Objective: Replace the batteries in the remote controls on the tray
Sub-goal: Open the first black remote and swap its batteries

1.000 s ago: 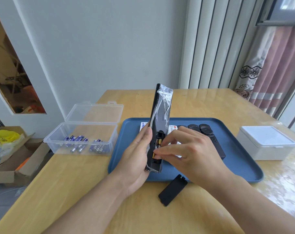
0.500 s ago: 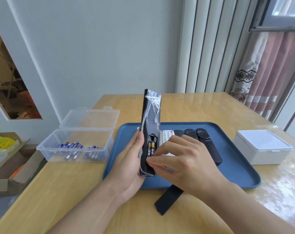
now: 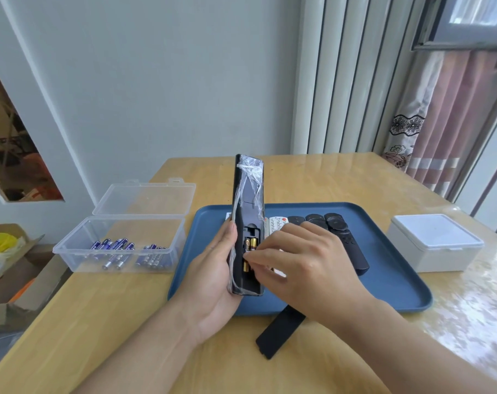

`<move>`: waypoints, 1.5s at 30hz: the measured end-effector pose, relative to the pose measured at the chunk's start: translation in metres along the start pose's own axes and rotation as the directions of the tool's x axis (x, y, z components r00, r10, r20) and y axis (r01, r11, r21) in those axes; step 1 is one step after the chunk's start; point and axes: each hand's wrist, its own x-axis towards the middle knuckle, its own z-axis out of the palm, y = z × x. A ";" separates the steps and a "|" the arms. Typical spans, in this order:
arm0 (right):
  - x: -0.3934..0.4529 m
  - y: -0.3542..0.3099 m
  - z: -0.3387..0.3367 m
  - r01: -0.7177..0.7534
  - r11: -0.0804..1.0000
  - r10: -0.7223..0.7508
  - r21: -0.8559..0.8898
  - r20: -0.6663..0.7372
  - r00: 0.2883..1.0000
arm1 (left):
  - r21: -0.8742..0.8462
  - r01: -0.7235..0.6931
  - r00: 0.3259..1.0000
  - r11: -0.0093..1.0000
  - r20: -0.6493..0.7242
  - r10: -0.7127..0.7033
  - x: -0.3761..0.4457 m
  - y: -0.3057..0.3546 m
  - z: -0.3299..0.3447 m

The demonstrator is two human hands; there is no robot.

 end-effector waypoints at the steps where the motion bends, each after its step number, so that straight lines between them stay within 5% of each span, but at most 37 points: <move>1: -0.001 0.002 -0.001 -0.012 0.999 0.012 0.039 0.011 1.000 | -0.004 -0.004 1.000 1.000 -0.002 0.004 0.000 0.001 0.000; 16: -0.004 0.003 -0.004 -0.097 0.988 0.082 0.122 0.121 0.989 | 0.006 -0.003 0.998 1.000 -0.063 0.003 -0.004 0.002 0.007; 25: -0.001 -0.010 0.000 0.044 0.998 -0.045 -0.036 -0.021 0.999 | -0.031 -0.031 0.997 0.999 -0.065 0.029 -0.004 0.006 0.005; 39: -0.001 -0.015 0.010 0.042 0.990 -0.050 -0.133 -0.052 0.997 | -0.122 0.017 0.996 0.992 -0.083 -0.027 0.003 0.004 -0.002; 45: -0.002 -0.002 0.003 0.023 0.999 -0.021 0.042 -0.027 0.999 | -0.106 0.064 0.995 0.992 -0.073 -0.072 0.002 0.002 -0.001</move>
